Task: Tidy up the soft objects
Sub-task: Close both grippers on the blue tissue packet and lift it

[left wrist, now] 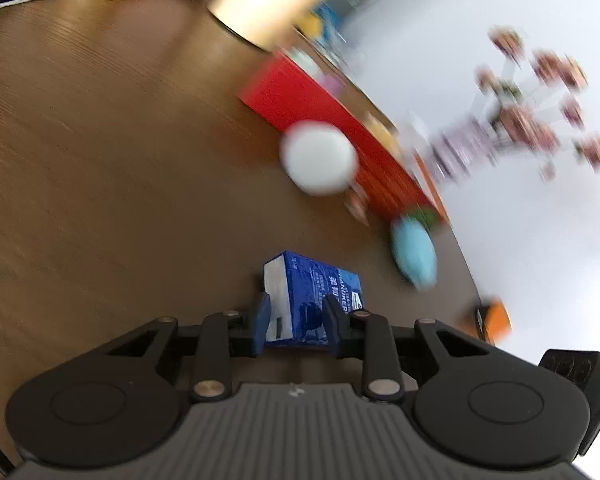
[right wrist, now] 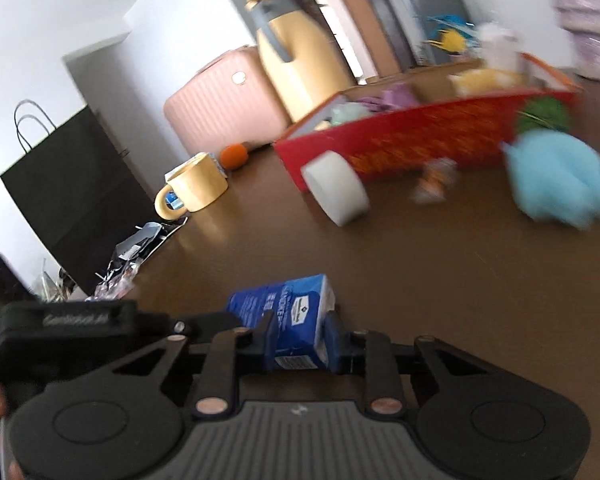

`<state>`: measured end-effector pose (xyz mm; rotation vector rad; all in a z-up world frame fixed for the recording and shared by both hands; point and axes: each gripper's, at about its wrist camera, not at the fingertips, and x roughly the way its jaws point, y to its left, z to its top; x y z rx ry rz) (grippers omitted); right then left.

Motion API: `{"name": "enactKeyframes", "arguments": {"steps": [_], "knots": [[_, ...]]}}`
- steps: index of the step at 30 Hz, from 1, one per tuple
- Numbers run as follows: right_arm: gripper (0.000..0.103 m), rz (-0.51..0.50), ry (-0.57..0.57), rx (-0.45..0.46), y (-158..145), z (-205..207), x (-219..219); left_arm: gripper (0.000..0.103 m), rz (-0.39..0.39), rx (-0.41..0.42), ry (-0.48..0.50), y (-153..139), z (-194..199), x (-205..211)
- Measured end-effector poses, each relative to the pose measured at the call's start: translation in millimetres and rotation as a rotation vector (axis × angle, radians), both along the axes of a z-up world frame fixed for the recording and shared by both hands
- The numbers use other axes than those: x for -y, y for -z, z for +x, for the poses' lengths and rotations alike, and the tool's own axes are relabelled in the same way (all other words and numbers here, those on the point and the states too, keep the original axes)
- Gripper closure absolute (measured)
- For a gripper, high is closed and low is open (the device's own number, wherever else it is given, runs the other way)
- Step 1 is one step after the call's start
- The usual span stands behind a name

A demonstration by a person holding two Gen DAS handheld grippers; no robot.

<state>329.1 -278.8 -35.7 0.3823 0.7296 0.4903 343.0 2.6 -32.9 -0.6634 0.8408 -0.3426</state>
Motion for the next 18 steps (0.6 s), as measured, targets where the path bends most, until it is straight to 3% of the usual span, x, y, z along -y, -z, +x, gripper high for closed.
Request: {"name": "enactKeyframes", "arguments": {"steps": [4, 6, 10, 14, 18], "knots": [[0.079, -0.026, 0.067, -0.002, -4.3, -56.3, 21.1, 0.075, 0.048, 0.005, 0.157, -7.7, -24.2, 28.2], [0.077, 0.002, 0.117, -0.025, -4.6, -77.7, 29.1, 0.074, 0.111, 0.023, 0.219, -13.6, -39.9, 45.5], [0.076, -0.008, 0.146, -0.001, -8.9, -97.4, 30.2, 0.073, 0.138, 0.02, 0.286, -18.4, -59.8, 59.3], [0.07, 0.008, 0.168, 0.019, -10.5, -95.5, 35.7, 0.071, 0.155, 0.027, 0.223, -20.2, -66.7, 56.2], [0.07, -0.009, 0.165, 0.025, -8.8, -87.8, 32.1, 0.071, 0.175, 0.057, 0.175, -26.0, -67.9, 52.6]]}}
